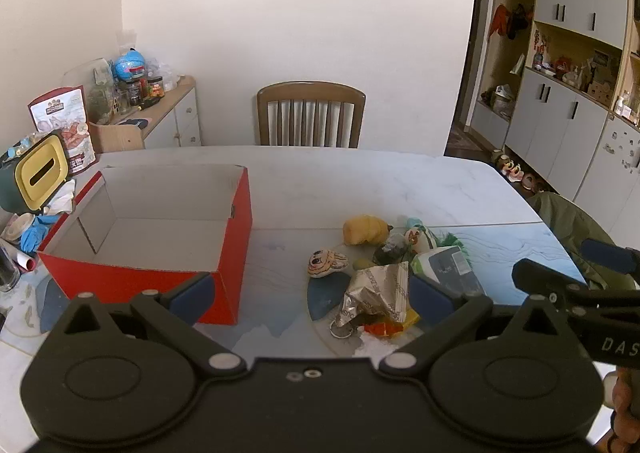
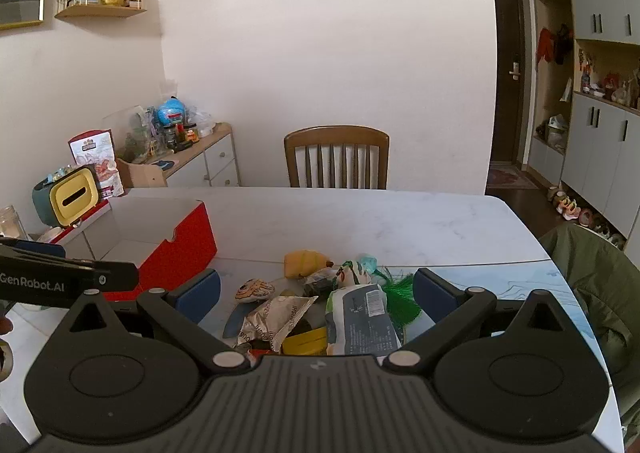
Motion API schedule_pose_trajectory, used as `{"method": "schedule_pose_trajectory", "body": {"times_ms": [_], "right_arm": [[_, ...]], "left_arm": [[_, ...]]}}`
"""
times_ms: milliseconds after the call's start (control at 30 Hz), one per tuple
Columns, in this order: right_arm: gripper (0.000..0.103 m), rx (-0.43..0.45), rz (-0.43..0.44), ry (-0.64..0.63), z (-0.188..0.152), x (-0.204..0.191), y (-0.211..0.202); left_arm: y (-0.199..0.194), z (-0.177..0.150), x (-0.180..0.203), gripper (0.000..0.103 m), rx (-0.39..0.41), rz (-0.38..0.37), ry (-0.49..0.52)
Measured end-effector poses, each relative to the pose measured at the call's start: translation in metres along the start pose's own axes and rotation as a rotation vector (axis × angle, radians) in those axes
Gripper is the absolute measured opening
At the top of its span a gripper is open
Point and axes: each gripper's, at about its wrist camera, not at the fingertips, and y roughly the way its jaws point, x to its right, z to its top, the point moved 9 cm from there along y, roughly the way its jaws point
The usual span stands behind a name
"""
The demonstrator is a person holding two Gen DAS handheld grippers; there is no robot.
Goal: Organize objects
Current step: 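Move right tool to grey-white snack bag while left tool moves to silver foil bag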
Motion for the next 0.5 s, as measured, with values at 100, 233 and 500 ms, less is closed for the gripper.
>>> {"method": "schedule_pose_trajectory", "body": {"times_ms": [100, 233, 500], "right_arm": [[0.103, -0.007, 0.007, -0.004, 0.0007, 0.0003, 0.0009], [0.103, -0.013, 0.006, -0.015, 0.0012, -0.0018, 0.0013], [0.103, -0.011, 0.003, -0.018, 0.0008, -0.0002, 0.0015]], "left_arm": [[-0.0015, 0.0007, -0.0001, 0.103, 0.003, 0.004, -0.002], [-0.0009, 0.0019, -0.0023, 0.103, -0.001, 0.004, -0.008], [-0.0014, 0.0027, -0.004, 0.103, -0.002, 0.009, -0.009]]}}
